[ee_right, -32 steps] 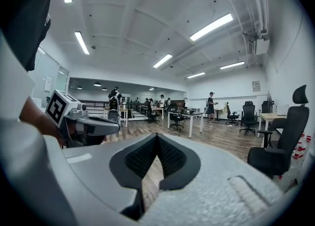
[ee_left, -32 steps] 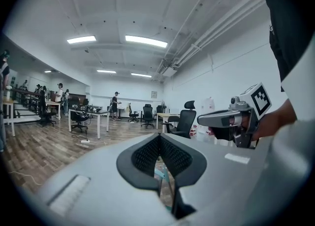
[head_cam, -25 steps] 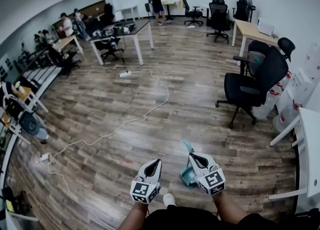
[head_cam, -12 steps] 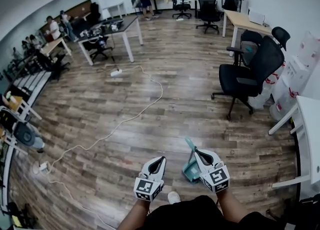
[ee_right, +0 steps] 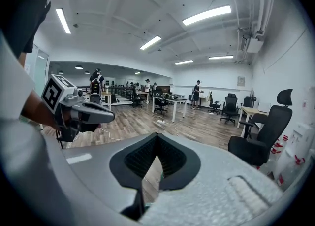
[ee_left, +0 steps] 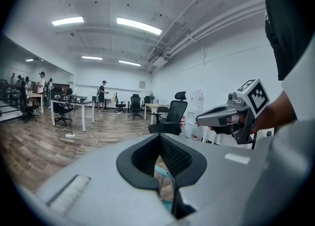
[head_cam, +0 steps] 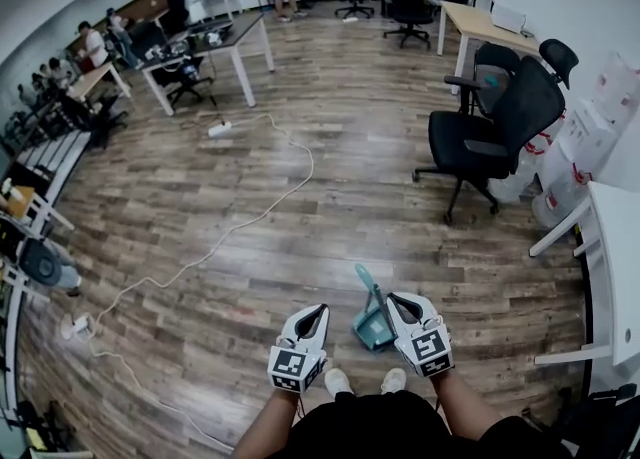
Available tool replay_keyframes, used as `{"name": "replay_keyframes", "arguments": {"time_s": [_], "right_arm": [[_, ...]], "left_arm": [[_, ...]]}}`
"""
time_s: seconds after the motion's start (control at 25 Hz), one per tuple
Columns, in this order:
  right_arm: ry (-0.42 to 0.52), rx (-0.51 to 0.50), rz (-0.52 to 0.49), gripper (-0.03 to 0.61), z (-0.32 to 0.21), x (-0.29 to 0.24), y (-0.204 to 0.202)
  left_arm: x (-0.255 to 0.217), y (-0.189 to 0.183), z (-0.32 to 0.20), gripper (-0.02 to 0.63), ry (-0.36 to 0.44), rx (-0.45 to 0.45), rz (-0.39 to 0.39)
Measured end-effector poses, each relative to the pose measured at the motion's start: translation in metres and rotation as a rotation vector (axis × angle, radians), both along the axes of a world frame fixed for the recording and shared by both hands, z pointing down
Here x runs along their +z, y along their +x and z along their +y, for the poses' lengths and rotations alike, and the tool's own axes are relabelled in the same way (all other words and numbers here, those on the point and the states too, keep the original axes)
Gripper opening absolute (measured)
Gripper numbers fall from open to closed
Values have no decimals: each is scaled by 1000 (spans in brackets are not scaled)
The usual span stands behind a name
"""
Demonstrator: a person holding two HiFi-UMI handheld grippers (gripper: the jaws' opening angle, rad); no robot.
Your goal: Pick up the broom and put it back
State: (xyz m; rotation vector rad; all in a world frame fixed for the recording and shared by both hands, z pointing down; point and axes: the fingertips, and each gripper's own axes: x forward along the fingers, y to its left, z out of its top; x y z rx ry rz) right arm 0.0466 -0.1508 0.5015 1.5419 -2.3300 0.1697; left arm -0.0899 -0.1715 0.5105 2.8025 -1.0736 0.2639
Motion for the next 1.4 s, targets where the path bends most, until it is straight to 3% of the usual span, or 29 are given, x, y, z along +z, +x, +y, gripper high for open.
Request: {"name": "replay_keyframes", "arguments": {"time_s": [0.56, 0.84, 1.4], "right_arm": [[-181, -34, 17, 6, 2, 85, 11], [-273, -47, 39, 103, -8, 128, 6], [-370, -19, 104, 137, -46, 197, 7]], "left_arm": [[43, 13, 6, 17, -94, -16, -63], [71, 18, 3, 17, -149, -3, -98], [102, 4, 6, 17, -225, -29, -155]]}}
